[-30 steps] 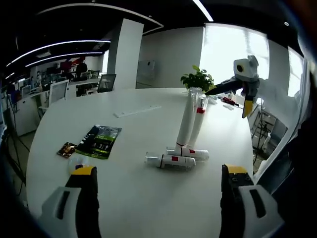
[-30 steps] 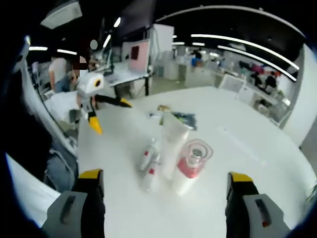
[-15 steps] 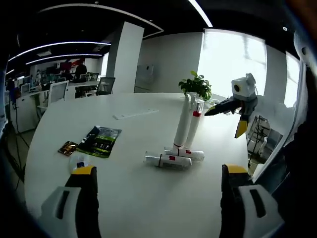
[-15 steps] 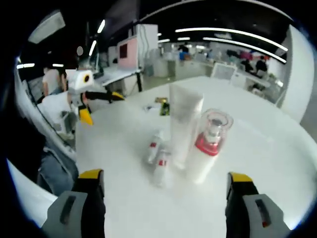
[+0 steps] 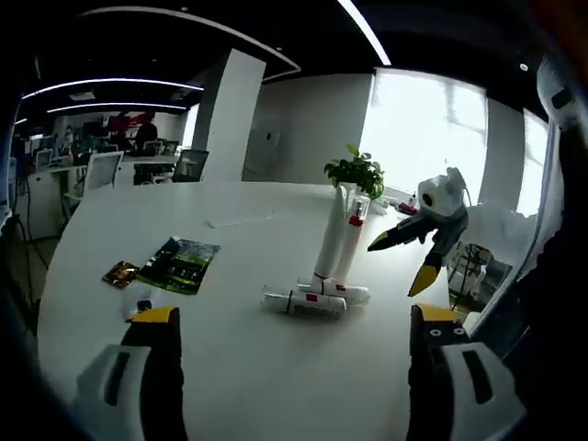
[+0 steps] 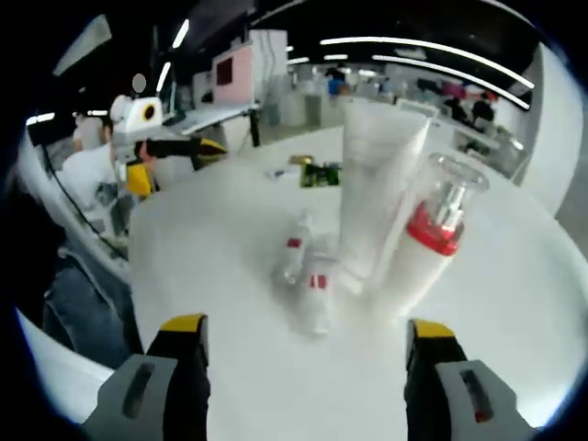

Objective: Arrange the skincare products in the storage area until every visible bottle or jar stands upright without overlapping.

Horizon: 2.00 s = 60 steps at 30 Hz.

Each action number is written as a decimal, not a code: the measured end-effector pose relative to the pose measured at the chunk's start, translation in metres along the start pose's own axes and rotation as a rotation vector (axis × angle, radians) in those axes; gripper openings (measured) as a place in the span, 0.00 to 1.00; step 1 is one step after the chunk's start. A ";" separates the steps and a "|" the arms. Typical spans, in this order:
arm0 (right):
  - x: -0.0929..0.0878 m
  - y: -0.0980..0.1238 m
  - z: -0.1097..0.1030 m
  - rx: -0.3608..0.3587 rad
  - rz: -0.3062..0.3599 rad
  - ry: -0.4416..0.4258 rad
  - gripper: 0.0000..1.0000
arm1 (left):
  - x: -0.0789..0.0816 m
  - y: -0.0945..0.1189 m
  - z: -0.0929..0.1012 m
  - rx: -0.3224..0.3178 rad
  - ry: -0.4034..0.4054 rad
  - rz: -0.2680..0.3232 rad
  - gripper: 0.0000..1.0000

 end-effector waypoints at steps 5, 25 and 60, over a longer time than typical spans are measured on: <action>-0.001 -0.015 -0.010 0.012 -0.026 0.011 0.69 | -0.002 0.008 -0.004 0.019 0.009 -0.008 0.97; -0.005 -0.053 -0.002 -0.008 -0.097 -0.009 0.40 | -0.009 0.016 -0.006 0.038 0.033 0.017 0.97; -0.015 -0.068 0.008 -0.090 -0.094 0.007 0.14 | -0.011 0.017 -0.021 0.240 0.176 0.067 0.83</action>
Point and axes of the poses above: the point that each gripper's makers call its tool centre point, and the gripper's own axes: y roughly backward along the fingers, z roughly to its right, x roughly out of its top, the point moved 5 cm from there along y, roughly backward along the fingers, and after that the axes turned 9 degrees about y, right-handed, at the moved point
